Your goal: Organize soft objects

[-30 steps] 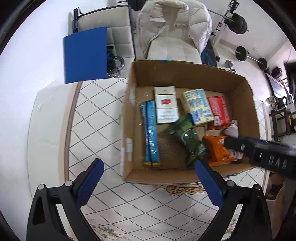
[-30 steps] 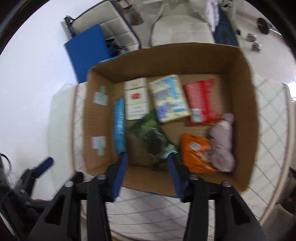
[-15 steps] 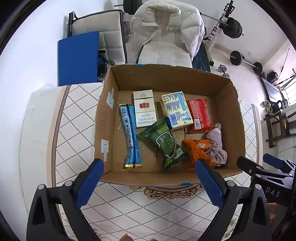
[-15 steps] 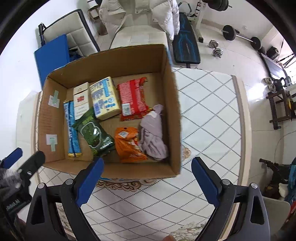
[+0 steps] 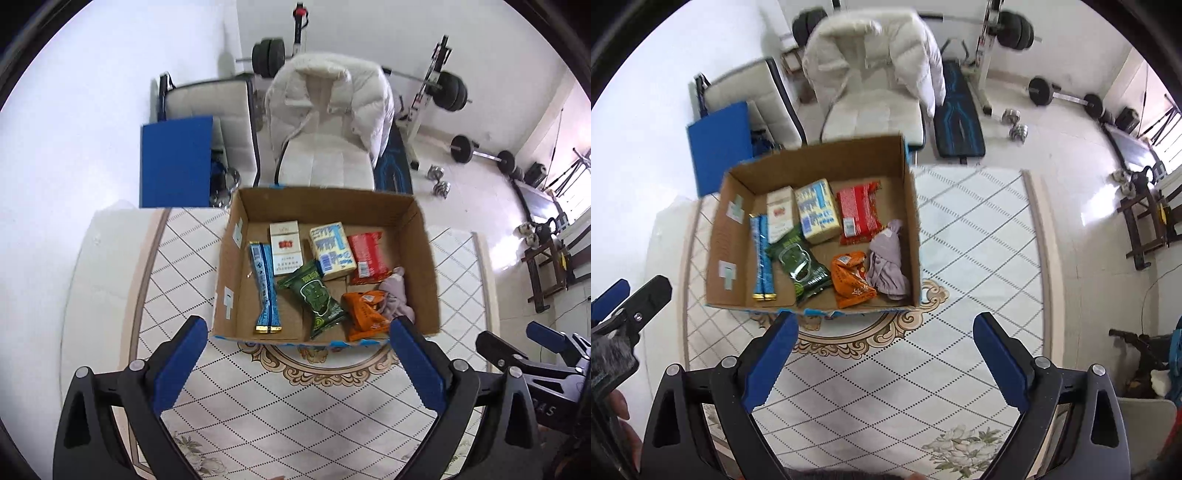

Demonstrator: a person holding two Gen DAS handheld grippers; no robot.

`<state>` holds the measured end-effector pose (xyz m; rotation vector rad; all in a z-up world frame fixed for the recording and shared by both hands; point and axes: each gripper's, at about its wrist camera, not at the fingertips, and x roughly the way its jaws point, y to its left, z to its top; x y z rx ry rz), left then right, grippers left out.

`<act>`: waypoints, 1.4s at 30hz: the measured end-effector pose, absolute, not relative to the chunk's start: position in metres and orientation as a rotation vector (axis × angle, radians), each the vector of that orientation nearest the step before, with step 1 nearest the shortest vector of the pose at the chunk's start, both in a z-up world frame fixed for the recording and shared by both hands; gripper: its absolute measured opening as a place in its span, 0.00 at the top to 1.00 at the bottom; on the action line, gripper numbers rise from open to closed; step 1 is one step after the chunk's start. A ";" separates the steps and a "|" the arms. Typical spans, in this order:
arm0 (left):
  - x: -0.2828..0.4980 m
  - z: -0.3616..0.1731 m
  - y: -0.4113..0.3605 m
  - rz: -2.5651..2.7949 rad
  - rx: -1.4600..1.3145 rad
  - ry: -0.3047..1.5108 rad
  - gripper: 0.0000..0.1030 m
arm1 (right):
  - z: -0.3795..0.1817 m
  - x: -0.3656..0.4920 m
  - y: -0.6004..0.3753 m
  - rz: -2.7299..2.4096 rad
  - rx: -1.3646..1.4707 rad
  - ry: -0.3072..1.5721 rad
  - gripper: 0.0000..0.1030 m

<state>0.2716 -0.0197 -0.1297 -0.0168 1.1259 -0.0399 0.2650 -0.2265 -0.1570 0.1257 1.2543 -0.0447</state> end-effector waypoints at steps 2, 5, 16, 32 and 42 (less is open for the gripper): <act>0.256 -0.114 -0.018 -0.039 -0.032 1.109 0.02 | -0.129 0.242 -0.226 -0.034 0.121 1.209 0.05; 0.234 -0.095 -0.018 -0.030 -0.035 1.087 0.02 | -0.094 0.213 -0.223 -0.022 0.093 1.139 0.05; 0.165 -0.046 -0.016 -0.027 -0.038 1.039 0.02 | -0.032 0.144 -0.208 0.012 0.041 1.029 0.05; 0.143 -0.026 -0.013 0.019 -0.042 0.970 0.02 | -0.005 0.128 -0.214 -0.017 0.041 0.963 0.05; 0.150 -0.025 -0.019 0.013 -0.035 0.966 0.02 | -0.014 0.139 -0.217 -0.030 0.056 0.965 0.05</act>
